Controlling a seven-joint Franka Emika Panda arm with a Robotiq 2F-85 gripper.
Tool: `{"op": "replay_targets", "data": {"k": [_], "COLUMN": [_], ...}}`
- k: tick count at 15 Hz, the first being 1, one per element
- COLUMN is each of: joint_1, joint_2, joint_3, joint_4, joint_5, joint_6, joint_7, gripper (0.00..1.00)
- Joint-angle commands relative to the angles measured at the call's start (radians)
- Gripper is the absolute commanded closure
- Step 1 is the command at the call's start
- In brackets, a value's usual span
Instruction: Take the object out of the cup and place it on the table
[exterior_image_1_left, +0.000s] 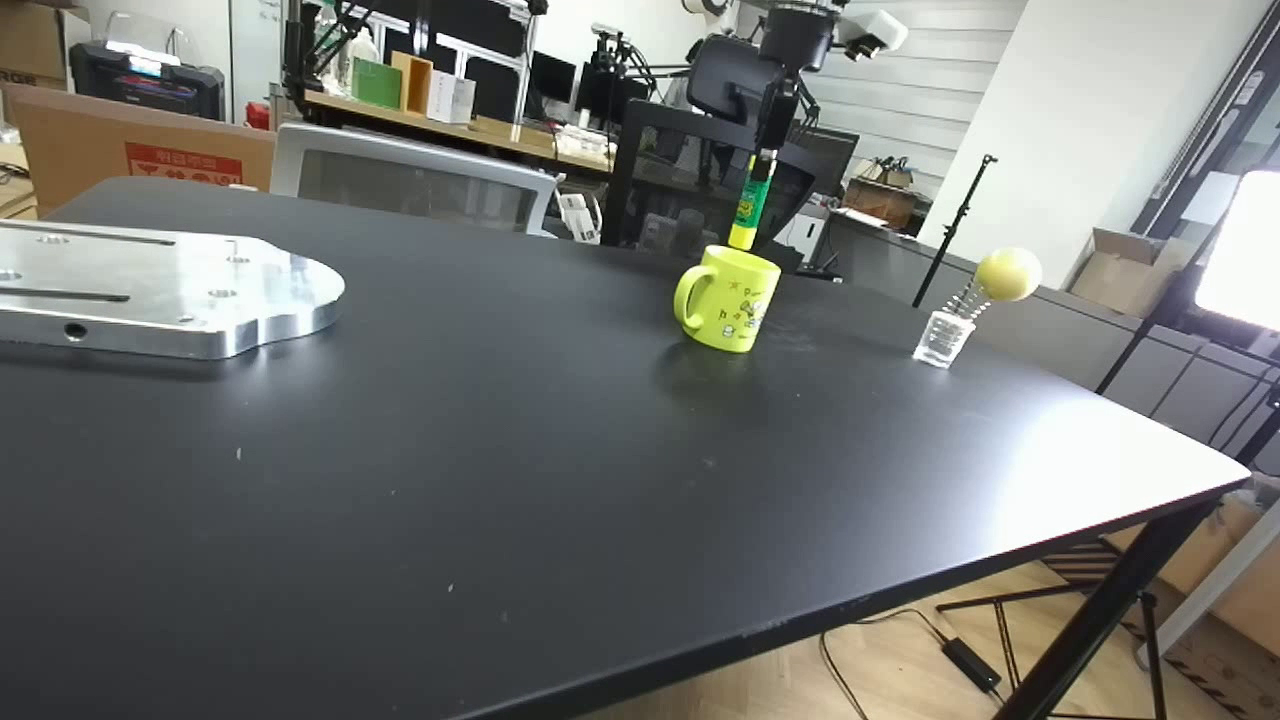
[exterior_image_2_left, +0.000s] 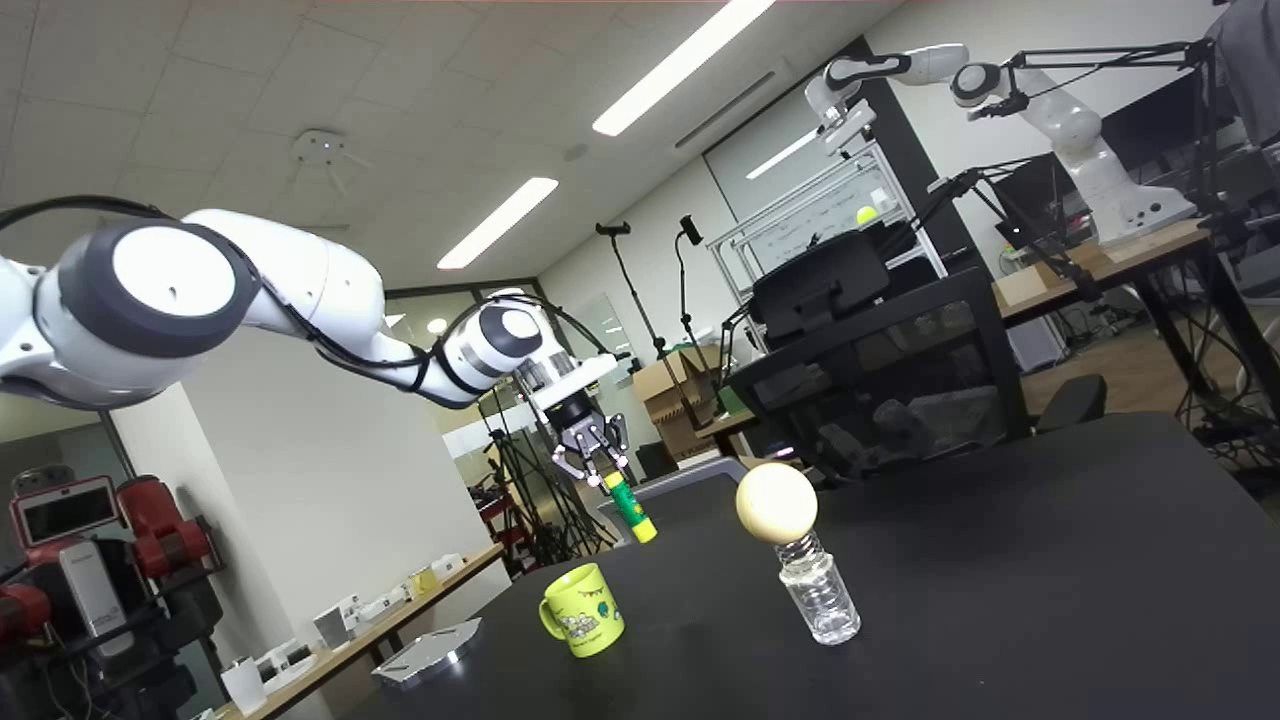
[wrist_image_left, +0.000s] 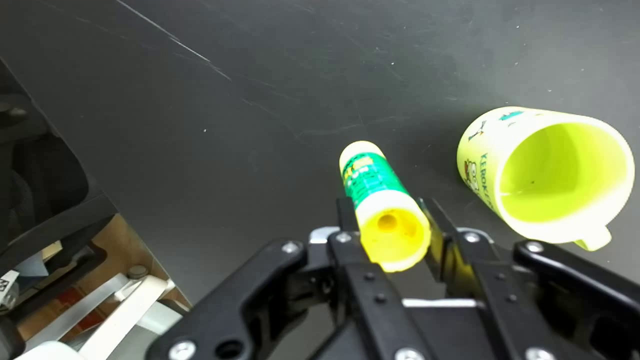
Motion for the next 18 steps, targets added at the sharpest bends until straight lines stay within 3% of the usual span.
{"op": "replay_targets", "data": {"k": [1, 13, 14, 16, 18], "joint_1": [-0.003, -0.044, -0.044, -0.038, -0.031], "joint_2": [0.072, 0.172, 0.172, 0.159, 0.119], "joint_3": [-0.01, -0.006, -0.007, -0.011, -0.016], "joint_4": [0.076, 0.122, 0.122, 0.114, 0.085], "joint_5": [0.011, 0.079, 0.079, 0.071, 0.064], "joint_6": [0.007, -0.008, -0.009, -0.01, 0.003], "joint_7": [-0.012, 0.0, 0.001, 0.002, 0.016], "gripper": [0.91, 0.91, 0.41, 0.35, 0.21]}}
